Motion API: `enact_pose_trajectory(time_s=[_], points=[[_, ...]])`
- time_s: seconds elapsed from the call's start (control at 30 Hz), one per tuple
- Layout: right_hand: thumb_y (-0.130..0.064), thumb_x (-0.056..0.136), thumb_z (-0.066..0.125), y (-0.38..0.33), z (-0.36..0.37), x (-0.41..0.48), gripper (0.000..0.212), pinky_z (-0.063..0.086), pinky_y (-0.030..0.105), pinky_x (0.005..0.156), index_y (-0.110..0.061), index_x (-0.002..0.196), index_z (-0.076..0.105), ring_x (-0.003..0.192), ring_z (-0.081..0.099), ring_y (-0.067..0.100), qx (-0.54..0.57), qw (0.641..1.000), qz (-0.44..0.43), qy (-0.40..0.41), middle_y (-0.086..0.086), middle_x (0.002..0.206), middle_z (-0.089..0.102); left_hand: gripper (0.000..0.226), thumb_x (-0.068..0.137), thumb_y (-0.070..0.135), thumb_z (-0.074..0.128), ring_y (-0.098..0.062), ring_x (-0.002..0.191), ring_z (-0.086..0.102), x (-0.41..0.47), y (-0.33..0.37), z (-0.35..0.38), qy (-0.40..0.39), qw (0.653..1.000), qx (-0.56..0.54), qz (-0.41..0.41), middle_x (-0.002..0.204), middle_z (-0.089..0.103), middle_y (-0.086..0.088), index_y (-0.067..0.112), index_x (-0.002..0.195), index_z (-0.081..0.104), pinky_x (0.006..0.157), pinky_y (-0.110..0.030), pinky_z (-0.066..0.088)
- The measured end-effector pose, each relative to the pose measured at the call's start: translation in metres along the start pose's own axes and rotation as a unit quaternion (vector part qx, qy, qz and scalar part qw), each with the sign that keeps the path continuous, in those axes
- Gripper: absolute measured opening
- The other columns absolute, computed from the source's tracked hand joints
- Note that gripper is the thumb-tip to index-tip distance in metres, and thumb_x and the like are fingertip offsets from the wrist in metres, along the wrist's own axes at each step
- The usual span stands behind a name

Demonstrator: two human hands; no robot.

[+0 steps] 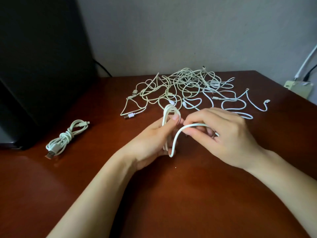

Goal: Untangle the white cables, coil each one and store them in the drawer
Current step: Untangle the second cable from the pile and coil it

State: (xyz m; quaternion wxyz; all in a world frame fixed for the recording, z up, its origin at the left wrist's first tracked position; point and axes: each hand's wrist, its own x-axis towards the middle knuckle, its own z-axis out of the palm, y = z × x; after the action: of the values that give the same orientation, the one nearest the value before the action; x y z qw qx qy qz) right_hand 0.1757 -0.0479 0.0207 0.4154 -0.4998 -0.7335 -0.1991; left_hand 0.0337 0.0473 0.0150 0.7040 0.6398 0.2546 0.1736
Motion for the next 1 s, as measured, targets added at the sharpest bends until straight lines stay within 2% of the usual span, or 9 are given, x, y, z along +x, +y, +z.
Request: enact_pose_trajectory(time_s=[0.1,0.23,0.3,0.37,0.43,0.53,0.63,0.83,1.0], points=[[-0.021,0.090,0.063,0.000,0.000,0.000,0.018,0.032,0.006,0.071,-0.005,0.084,0.070,0.062,0.034,0.002,-0.014,0.999,0.013,0.026,0.000,0.062,0.056,0.060,0.074,0.065,0.042,-0.007,0.054,0.043,0.000,0.000,0.001,-0.060,0.998,-0.016,-0.032,0.065,0.049,0.006,0.016,0.102,0.062,0.055,-0.022,0.042],[-0.023,0.090,0.062,0.001,0.002,-0.001,0.021,0.037,0.011,0.071,-0.005,0.084,0.070,0.062,0.044,0.006,-0.032,0.998,0.025,0.050,0.001,0.066,0.061,0.077,0.068,0.079,0.033,-0.008,0.055,0.040,0.000,0.000,0.003,-0.124,0.990,-0.039,-0.053,0.070,0.041,0.002,0.014,0.103,0.055,0.058,-0.023,0.043],[-0.023,0.089,0.062,0.003,0.001,-0.001,0.020,0.042,0.015,0.068,-0.004,0.084,0.070,0.061,0.052,0.011,-0.042,0.996,0.038,0.063,0.001,0.069,0.064,0.072,0.072,0.082,0.043,-0.006,0.057,0.044,-0.001,-0.001,0.001,-0.143,0.986,-0.062,-0.053,0.071,0.046,0.005,0.018,0.099,0.060,0.063,-0.025,0.046],[-0.023,0.089,0.063,0.005,0.000,-0.001,0.021,0.047,0.025,0.064,-0.004,0.085,0.069,0.059,0.060,0.019,-0.044,0.995,0.053,0.070,0.002,0.071,0.066,0.038,0.073,0.059,0.071,-0.001,0.061,0.050,-0.005,-0.001,0.001,-0.183,0.983,-0.034,-0.009,0.072,0.055,0.014,0.030,0.097,0.065,0.068,-0.023,0.047],[-0.024,0.088,0.063,0.006,-0.001,-0.001,0.020,0.048,0.030,0.063,-0.005,0.086,0.069,0.059,0.062,0.020,-0.041,0.995,0.069,0.065,0.000,0.071,0.066,0.024,0.078,0.022,0.075,-0.002,0.063,0.048,-0.007,0.000,0.001,-0.198,0.980,-0.001,0.024,0.072,0.053,0.013,0.035,0.095,0.066,0.066,-0.022,0.042],[-0.029,0.087,0.062,0.006,0.001,-0.003,0.018,0.045,0.027,0.060,-0.012,0.089,0.068,0.056,0.053,0.013,-0.044,0.993,0.101,0.045,-0.005,0.066,0.059,0.042,0.073,-0.007,0.062,-0.009,0.062,0.044,-0.005,-0.003,0.001,-0.189,0.981,-0.001,0.035,0.078,0.043,0.000,0.030,0.093,0.065,0.059,-0.021,0.040],[-0.046,0.085,0.054,0.007,0.004,-0.002,0.022,0.042,0.024,0.060,-0.031,0.100,0.056,0.062,0.048,0.015,-0.024,0.985,0.170,-0.011,-0.011,0.069,0.052,0.044,0.065,-0.012,0.048,-0.007,0.056,0.043,-0.002,-0.004,0.002,-0.178,0.983,-0.048,0.012,0.077,0.044,-0.002,0.015,0.099,0.054,0.053,-0.020,0.038],[-0.062,0.083,0.044,0.016,0.003,-0.005,0.049,0.040,0.016,0.066,-0.034,0.123,0.045,0.074,0.055,0.008,0.007,0.968,0.236,-0.087,-0.016,0.088,0.056,0.032,0.073,-0.004,0.059,-0.008,0.052,0.037,-0.002,0.007,-0.001,-0.135,0.977,-0.162,0.012,0.071,0.046,-0.005,0.008,0.103,0.056,0.047,-0.018,0.033],[-0.043,0.087,0.054,0.018,0.007,-0.006,0.044,0.039,0.011,0.064,-0.032,0.128,0.044,0.072,0.059,0.006,0.056,0.959,0.260,-0.096,-0.021,0.087,0.056,0.035,0.078,0.023,0.052,-0.008,0.051,0.035,-0.001,0.012,-0.007,-0.053,0.974,-0.216,0.027,0.068,0.047,-0.002,0.006,0.107,0.061,0.045,-0.016,0.032]])
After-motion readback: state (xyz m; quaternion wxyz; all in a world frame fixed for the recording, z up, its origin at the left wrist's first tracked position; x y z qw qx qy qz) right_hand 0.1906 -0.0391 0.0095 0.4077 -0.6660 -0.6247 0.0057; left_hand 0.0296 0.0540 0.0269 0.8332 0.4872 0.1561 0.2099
